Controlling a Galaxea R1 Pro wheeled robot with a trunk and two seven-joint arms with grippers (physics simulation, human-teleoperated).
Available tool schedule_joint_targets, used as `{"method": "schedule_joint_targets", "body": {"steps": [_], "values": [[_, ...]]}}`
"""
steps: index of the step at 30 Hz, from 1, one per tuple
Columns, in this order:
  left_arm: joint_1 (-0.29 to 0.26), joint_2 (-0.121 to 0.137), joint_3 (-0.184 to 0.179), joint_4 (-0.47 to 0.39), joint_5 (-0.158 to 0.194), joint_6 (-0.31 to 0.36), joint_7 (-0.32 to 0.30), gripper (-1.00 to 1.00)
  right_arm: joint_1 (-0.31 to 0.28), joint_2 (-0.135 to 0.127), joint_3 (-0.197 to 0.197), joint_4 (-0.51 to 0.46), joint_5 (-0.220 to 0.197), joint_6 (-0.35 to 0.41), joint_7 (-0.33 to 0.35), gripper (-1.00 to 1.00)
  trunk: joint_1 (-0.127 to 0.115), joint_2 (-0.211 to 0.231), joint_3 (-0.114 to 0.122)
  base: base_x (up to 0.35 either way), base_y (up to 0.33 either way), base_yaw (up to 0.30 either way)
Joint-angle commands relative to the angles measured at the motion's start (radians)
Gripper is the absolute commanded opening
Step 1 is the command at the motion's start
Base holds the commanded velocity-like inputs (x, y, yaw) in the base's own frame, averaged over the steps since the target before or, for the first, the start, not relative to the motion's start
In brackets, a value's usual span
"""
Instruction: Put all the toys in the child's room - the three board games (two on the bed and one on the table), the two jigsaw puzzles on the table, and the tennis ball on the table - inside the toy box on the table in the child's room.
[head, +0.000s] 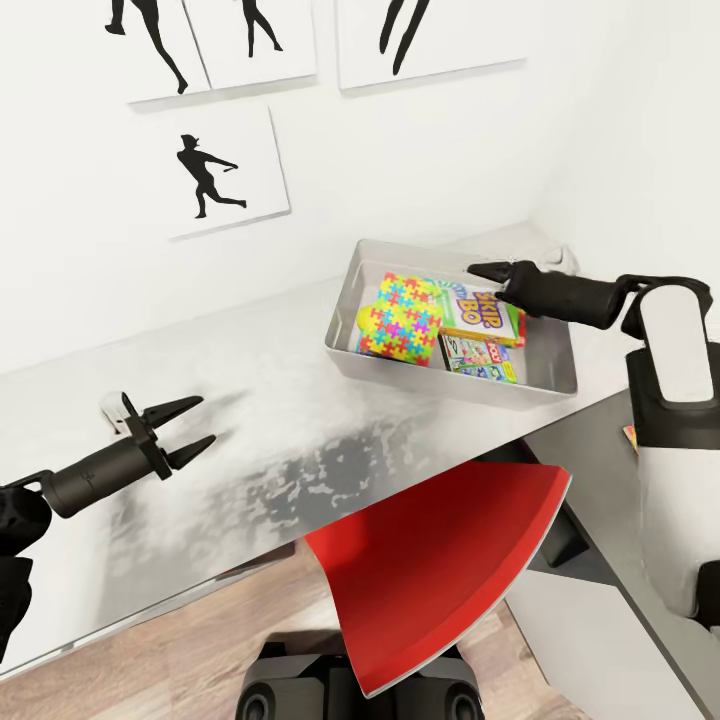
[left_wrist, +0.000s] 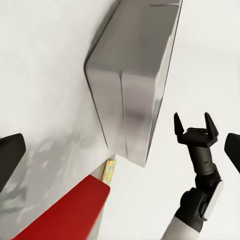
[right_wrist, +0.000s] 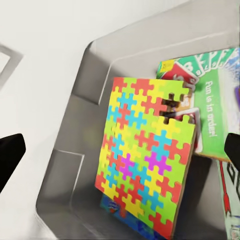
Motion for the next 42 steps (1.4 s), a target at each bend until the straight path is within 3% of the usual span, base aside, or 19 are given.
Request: {"method": "schedule_joint_targets", "body": {"steps": [1,10,13,14,16,17,19,20,23,24,26,29,34,35,37,38,40,41,42], "values": [[-0.003,-0.001,-0.003,-0.001,0.005,0.003,0.01,1.0,0.014,-0.014,0.001,-0.026,-0.012,0.002,-0.011,1.0,0.001,-0.002,-0.001,0.0,0.0,0.0],[-0.016,-0.032,-0.013,-0.004,-0.015,0.003,0.012,1.0,0.088,-0.077,0.0,-0.131,-0.016,0.002,-0.011,1.0,0.001,-0.002,-0.001,0.0,0.0,-0.016],[-0.025,-0.046,-0.016,-0.005,-0.017,0.003,0.012,1.0,0.127,-0.118,0.0,-0.172,-0.021,0.002,-0.009,1.0,0.001,-0.002,-0.001,0.0,0.0,-0.131],[-0.025,-0.046,-0.016,-0.005,-0.017,0.003,0.012,1.0,0.127,-0.118,0.0,-0.172,-0.021,0.002,-0.009,1.0,0.001,-0.002,-0.001,0.0,0.0,-0.163],[-0.038,-0.06,-0.03,-0.006,-0.018,0.003,0.011,1.0,0.158,-0.158,-0.001,-0.189,-0.029,0.002,-0.006,1.0,0.001,-0.002,-0.001,0.0,0.0,-0.196],[-0.038,-0.06,-0.03,-0.006,-0.018,0.003,0.011,1.0,0.158,-0.158,-0.001,-0.189,-0.029,0.002,-0.006,1.0,0.001,-0.002,-0.001,0.0,0.0,-0.206],[-0.074,-0.076,-0.056,-0.006,-0.022,0.002,0.014,1.0,0.194,-0.207,-0.004,-0.2,-0.04,0.002,-0.003,1.0,0.001,-0.002,-0.001,0.0,0.0,-0.227],[-0.074,-0.076,-0.056,-0.006,-0.022,0.002,0.014,1.0,0.194,-0.207,-0.004,-0.2,-0.04,0.002,-0.003,1.0,0.001,-0.002,-0.001,0.0,0.0,-0.233],[-0.174,-0.09,-0.106,-0.006,-0.048,0.003,0.025,1.0,0.237,-0.276,-0.026,-0.21,-0.072,0.002,0.009,1.0,0.001,-0.002,-0.001,0.0,0.0,-0.25],[-0.174,-0.09,-0.106,-0.006,-0.048,0.003,0.025,1.0,0.237,-0.276,-0.026,-0.21,-0.072,0.002,0.009,1.0,0.001,-0.002,-0.001,0.0,0.0,-0.256],[-0.245,-0.093,-0.136,-0.006,-0.064,0.004,0.03,1.0,0.256,-0.311,-0.049,-0.214,-0.098,0.002,0.022,1.0,0.001,-0.002,-0.001,0.0,0.0,-0.263],[-0.28,-0.095,-0.148,-0.006,-0.069,0.005,0.032,1.0,0.262,-0.326,-0.061,-0.215,-0.11,0.002,0.029,1.0,0.001,-0.002,-0.001,0.0,0.0,-0.267],[-0.445,-0.102,-0.19,-0.007,-0.082,0.005,0.045,1.0,0.278,-0.37,-0.094,-0.218,-0.139,0.002,0.047,1.0,0.001,-0.002,-0.001,0.0,0.0,-0.274],[-0.445,-0.102,-0.19,-0.007,-0.082,0.005,0.045,1.0,0.278,-0.37,-0.094,-0.218,-0.139,0.002,0.047,1.0,0.001,-0.002,-0.001,0.0,0.0,-0.276],[-0.531,-0.106,-0.218,-0.006,-0.085,0.003,0.06,1.0,0.282,-0.392,-0.104,-0.219,-0.146,0.002,0.051,1.0,0.001,-0.002,-0.001,0.0,0.0,-0.278],[-0.531,-0.106,-0.218,-0.006,-0.085,0.003,0.06,1.0,0.282,-0.392,-0.104,-0.219,-0.146,0.002,0.051,1.0,0.001,-0.002,-0.001,0.0,0.0,-0.278],[-0.615,-0.111,-0.252,-0.004,-0.084,0.0,0.083,1.0,0.284,-0.413,-0.115,-0.22,-0.151,0.002,0.054,1.0,0.001,-0.002,-0.001,0.0,0.0,-0.279],[-0.615,-0.111,-0.252,-0.004,-0.084,0.0,0.083,1.0,0.284,-0.413,-0.115,-0.22,-0.151,0.002,0.054,1.0,0.001,-0.002,-0.001,0.0,0.0,-0.279],[-0.658,-0.115,-0.271,-0.003,-0.083,-0.001,0.097,1.0,0.285,-0.423,-0.122,-0.22,-0.153,0.002,0.055,1.0,0.001,-0.002,-0.001,0.0,0.0,-0.28]]}}
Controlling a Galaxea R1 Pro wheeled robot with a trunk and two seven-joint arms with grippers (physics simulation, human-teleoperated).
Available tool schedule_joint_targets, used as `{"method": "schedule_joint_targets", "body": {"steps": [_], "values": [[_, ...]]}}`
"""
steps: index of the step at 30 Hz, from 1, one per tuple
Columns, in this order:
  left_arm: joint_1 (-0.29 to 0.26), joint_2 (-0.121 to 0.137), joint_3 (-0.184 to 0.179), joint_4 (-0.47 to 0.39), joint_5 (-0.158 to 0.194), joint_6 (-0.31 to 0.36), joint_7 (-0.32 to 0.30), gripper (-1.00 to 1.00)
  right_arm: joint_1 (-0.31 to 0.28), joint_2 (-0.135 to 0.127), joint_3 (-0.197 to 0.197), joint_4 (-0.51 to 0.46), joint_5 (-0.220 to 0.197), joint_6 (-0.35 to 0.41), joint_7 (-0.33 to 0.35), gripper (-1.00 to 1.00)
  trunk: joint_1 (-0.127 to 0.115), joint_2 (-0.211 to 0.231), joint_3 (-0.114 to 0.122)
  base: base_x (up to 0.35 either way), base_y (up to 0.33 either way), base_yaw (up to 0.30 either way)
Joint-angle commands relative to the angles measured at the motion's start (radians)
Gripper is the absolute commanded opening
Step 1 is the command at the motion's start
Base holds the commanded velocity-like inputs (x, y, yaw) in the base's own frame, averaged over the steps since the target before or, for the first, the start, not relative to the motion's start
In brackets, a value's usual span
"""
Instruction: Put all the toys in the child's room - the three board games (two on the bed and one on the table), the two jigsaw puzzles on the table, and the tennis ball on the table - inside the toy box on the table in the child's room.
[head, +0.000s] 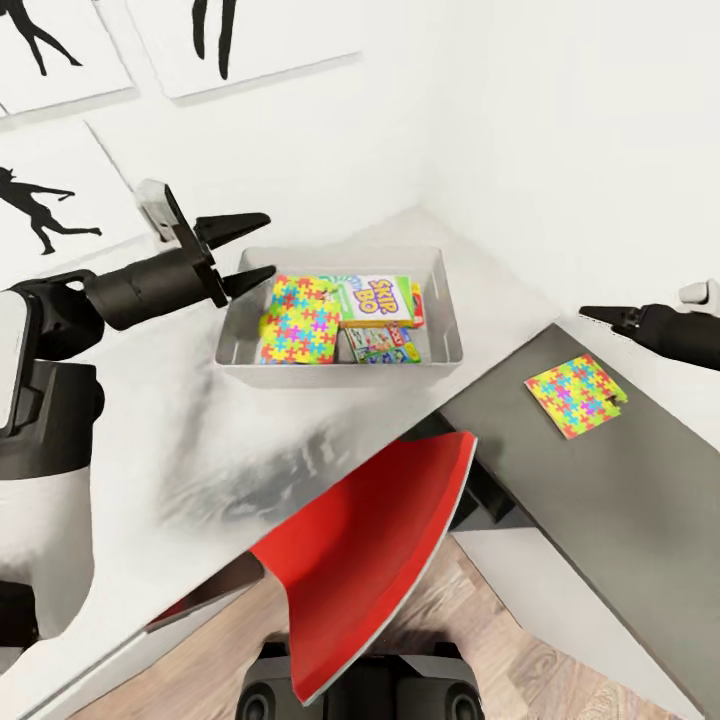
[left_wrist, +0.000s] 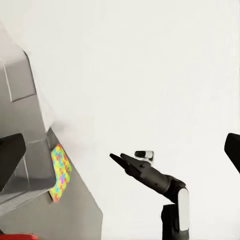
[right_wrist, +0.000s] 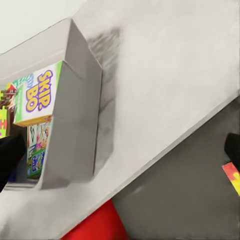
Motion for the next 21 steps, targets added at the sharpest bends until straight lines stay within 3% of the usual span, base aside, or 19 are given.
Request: {"method": "schedule_joint_targets", "body": {"steps": [1,3,4,6,7,9,12,14,15,17,18,20,21], "values": [[-0.003,0.001,-0.001,-0.001,0.007,0.001,0.01,1.0,-0.001,0.0,0.0,0.0,-0.009,0.004,-0.008,1.0,0.001,-0.002,-0.001,0.0,0.0,-0.28],[-0.085,-0.013,-0.035,0.003,0.012,-0.001,0.04,1.0,0.0,-0.017,-0.017,0.0,-0.013,0.004,-0.006,1.0,0.001,-0.002,-0.001,0.0,0.0,-0.28],[-0.085,-0.013,-0.035,0.003,0.012,-0.001,0.04,1.0,0.0,-0.017,-0.017,0.0,-0.013,0.004,-0.006,1.0,0.001,-0.002,-0.001,0.0,0.0,-0.28],[-0.162,-0.037,-0.064,0.006,0.019,-0.002,0.079,1.0,0.001,-0.028,-0.034,-0.001,-0.02,0.004,-0.005,1.0,0.001,-0.002,-0.001,0.0,0.0,-0.28],[-0.162,-0.037,-0.064,0.006,0.019,-0.002,0.079,1.0,0.001,-0.028,-0.034,-0.001,-0.02,0.004,-0.005,1.0,0.001,-0.002,-0.001,0.0,0.0,-0.281],[-0.23,-0.073,-0.089,0.009,0.024,-0.003,0.129,1.0,0.001,-0.039,-0.047,-0.001,-0.031,0.004,-0.005,1.0,0.001,-0.002,-0.001,0.0,0.0,-0.281],[-0.261,-0.095,-0.1,0.011,0.026,-0.003,0.157,1.0,0.001,-0.045,-0.052,-0.001,-0.037,0.004,-0.004,1.0,0.001,-0.002,-0.001,0.0,0.0,-0.281],[-0.311,-0.145,-0.121,0.022,0.028,-0.003,0.22,1.0,0.003,-0.057,-0.059,-0.001,-0.051,0.004,-0.004,1.0,0.001,-0.002,-0.001,0.0,0.0,-0.281],[-0.311,-0.145,-0.121,0.022,0.028,-0.003,0.22,1.0,0.003,-0.057,-0.059,-0.001,-0.051,0.004,-0.004,1.0,0.001,-0.002,-0.001,0.0,0.0,-0.281],[-0.346,-0.196,-0.144,0.047,0.028,-0.004,0.283,1.0,0.012,-0.067,-0.064,0.001,-0.062,0.004,-0.004,1.0,0.001,-0.002,-0.001,0.0,0.0,-0.281],[-0.346,-0.196,-0.144,0.047,0.028,-0.004,0.283,1.0,0.012,-0.067,-0.064,0.001,-0.062,0.004,-0.004,1.0,0.001,-0.002,-0.001,0.0,0.0,-0.281],[-0.369,-0.24,-0.177,0.09,0.025,-0.004,0.334,1.0,0.037,-0.074,-0.067,0.003,-0.069,0.004,-0.005,1.0,0.001,-0.002,-0.001,0.0,0.0,-0.281],[-0.369,-0.24,-0.177,0.09,0.025,-0.004,0.334,1.0,0.037,-0.074,-0.067,0.003,-0.069,0.004,-0.005,1.0,0.001,-0.002,-0.001,0.0,0.0,-0.281]]}}
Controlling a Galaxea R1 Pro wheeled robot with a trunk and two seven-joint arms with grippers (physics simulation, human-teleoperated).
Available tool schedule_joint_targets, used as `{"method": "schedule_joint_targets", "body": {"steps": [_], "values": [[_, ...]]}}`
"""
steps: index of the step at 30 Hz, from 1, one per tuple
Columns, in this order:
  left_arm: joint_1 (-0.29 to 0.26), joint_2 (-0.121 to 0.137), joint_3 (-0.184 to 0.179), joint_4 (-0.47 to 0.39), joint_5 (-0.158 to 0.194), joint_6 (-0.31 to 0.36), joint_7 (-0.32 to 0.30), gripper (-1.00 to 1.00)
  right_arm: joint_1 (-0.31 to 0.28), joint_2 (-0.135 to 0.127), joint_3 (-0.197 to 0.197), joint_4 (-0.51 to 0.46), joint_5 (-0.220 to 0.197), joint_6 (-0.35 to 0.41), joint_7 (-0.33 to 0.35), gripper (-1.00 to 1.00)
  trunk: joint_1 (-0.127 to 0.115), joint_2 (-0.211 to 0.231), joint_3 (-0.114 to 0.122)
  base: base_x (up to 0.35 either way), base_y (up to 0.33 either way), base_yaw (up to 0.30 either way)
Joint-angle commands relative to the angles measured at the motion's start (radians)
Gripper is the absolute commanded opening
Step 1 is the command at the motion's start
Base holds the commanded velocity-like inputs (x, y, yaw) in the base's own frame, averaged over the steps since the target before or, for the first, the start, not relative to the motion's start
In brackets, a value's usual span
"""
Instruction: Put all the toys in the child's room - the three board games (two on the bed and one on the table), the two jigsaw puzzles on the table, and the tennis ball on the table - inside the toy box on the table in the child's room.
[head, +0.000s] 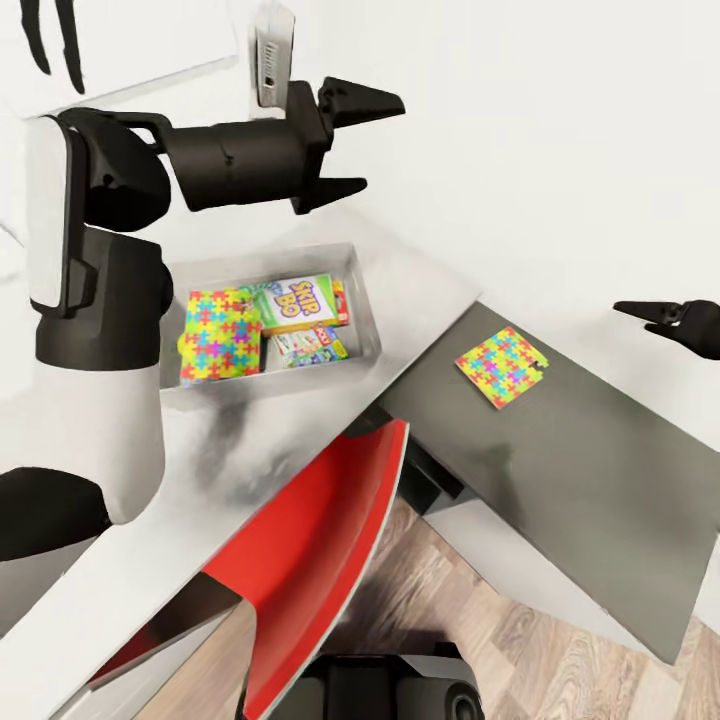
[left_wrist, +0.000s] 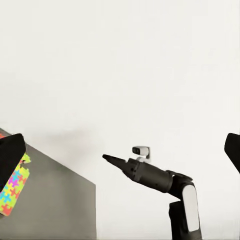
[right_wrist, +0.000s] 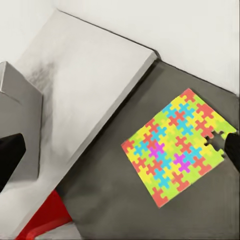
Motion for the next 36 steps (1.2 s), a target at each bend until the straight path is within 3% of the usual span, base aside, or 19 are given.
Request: {"method": "schedule_joint_targets", "body": {"steps": [1,5,7,8,11,14,17,22,27,36], "values": [[-0.009,-0.017,-0.019,0.028,0.007,0.0,0.03,1.0,0.018,-0.003,-0.001,0.0,-0.01,0.004,-0.007,1.0,0.001,-0.002,-0.001,0.0,0.0,-0.281],[-0.021,-0.042,-0.062,0.094,0.0,-0.002,0.059,1.0,0.072,-0.01,-0.004,0.001,-0.012,0.004,-0.007,1.0,0.001,-0.002,-0.001,0.0,0.0,-0.281],[-0.028,-0.058,-0.103,0.169,-0.016,-0.007,0.078,1.0,0.141,-0.016,-0.012,0.003,-0.013,0.004,-0.007,1.0,0.001,-0.002,-0.001,0.0,0.0,-0.281],[-0.028,-0.058,-0.103,0.169,-0.016,-0.007,0.078,1.0,0.141,-0.016,-0.012,0.003,-0.013,0.004,-0.007,1.0,0.001,-0.002,-0.001,0.0,0.0,-0.281],[-0.03,-0.071,-0.145,0.293,-0.071,-0.024,0.095,1.0,0.256,-0.022,-0.051,0.007,-0.014,0.004,-0.005,1.0,0.001,-0.002,-0.001,0.0,0.0,-0.281],[-0.03,-0.074,-0.154,0.34,-0.092,-0.029,0.098,1.0,0.295,-0.022,-0.069,0.008,-0.015,0.004,-0.004,1.0,0.001,-0.002,-0.001,0.0,0.0,-0.281],[-0.03,-0.076,-0.17,0.488,-0.14,-0.041,0.1,1.0,0.402,-0.019,-0.12,0.015,-0.015,0.004,0.004,1.0,0.001,-0.002,-0.001,0.0,0.0,-0.281],[-0.03,-0.074,-0.176,0.599,-0.168,-0.049,0.101,1.0,0.477,-0.017,-0.152,0.033,-0.014,0.004,0.029,1.0,0.001,-0.002,-0.001,0.0,0.0,-0.281],[-0.03,-0.072,-0.18,0.658,-0.183,-0.053,0.103,1.0,0.516,-0.016,-0.169,0.073,-0.01,0.004,0.065,1.0,0.001,-0.002,-0.001,0.0,0.0,-0.281],[-0.03,-0.062,-0.181,0.703,-0.193,-0.055,0.105,1.0,0.546,-0.016,-0.178,0.135,-0.006,0.004,0.147,1.0,0.001,-0.002,-0.001,0.0,0.0,-0.281]]}}
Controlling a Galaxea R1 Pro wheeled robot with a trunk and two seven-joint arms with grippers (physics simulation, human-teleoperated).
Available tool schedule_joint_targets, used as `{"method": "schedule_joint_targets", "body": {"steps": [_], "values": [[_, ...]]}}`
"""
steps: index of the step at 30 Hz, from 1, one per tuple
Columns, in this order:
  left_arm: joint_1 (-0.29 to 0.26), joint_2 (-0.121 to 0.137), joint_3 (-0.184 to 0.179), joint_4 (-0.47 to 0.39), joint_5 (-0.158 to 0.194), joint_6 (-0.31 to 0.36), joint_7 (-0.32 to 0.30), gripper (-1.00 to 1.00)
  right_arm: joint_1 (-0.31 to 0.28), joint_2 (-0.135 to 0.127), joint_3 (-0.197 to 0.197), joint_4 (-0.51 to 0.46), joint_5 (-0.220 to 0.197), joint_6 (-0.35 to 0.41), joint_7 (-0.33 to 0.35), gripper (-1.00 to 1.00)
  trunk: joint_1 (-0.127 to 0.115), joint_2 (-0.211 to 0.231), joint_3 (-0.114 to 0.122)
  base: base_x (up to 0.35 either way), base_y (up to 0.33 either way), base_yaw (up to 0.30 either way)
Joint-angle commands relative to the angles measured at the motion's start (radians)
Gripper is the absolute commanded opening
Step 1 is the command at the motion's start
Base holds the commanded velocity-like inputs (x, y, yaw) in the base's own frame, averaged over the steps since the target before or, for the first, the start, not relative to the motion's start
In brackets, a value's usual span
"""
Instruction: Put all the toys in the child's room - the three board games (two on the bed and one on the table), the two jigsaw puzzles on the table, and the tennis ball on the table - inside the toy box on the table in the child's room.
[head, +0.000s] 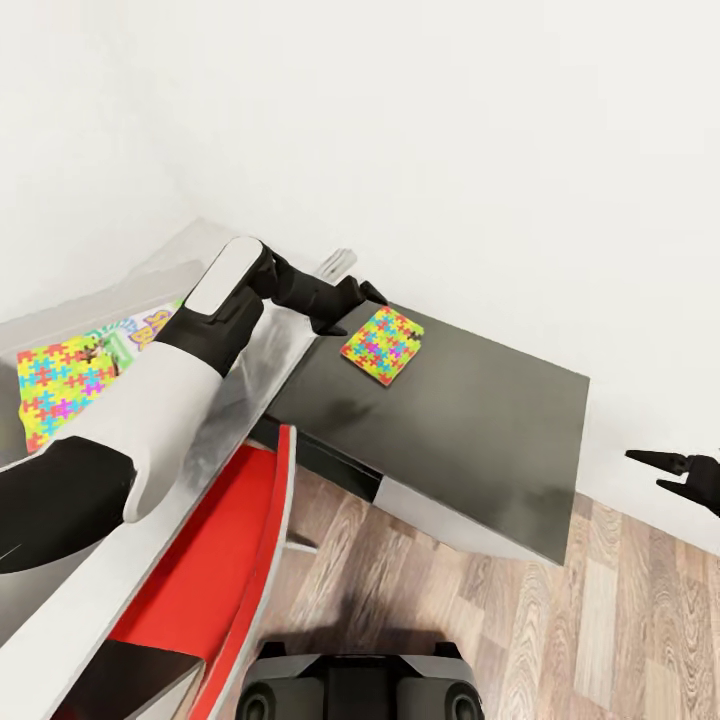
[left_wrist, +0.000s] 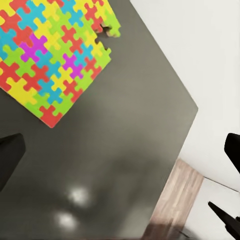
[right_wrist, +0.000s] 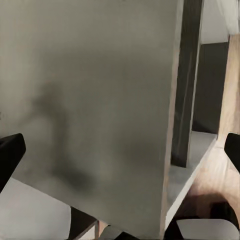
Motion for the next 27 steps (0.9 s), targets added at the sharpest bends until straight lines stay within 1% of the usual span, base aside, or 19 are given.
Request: {"method": "schedule_joint_targets", "body": {"steps": [1,6,13,20,27], "values": [[-0.001,0.001,-0.001,-0.001,0.011,-0.001,0.01,1.0,-0.001,0.0,0.0,0.0,0.008,0.005,0.008,1.0,0.001,-0.002,-0.001,0.0,0.0,-0.281],[-0.003,0.014,0.0,0.007,0.01,-0.001,0.007,1.0,0.005,0.002,0.002,0.014,0.01,0.005,0.038,1.0,0.001,-0.002,-0.001,0.0,0.0,-0.281],[-0.008,0.02,0.0,0.01,0.009,0.0,0.005,1.0,0.006,0.005,0.003,0.019,0.011,0.005,0.051,1.0,0.001,-0.002,-0.001,0.0,0.0,-0.247],[-0.018,0.021,0.0,0.012,0.009,0.001,0.004,1.0,0.006,0.007,0.002,0.021,0.012,0.005,0.057,1.0,0.001,-0.002,-0.001,0.0,0.0,-0.107],[-0.033,0.022,0.0,0.012,0.01,0.001,0.008,1.0,0.006,0.009,-0.001,0.025,0.014,0.005,0.059,1.0,0.001,-0.002,-0.001,0.0,0.0,-0.04]]}}
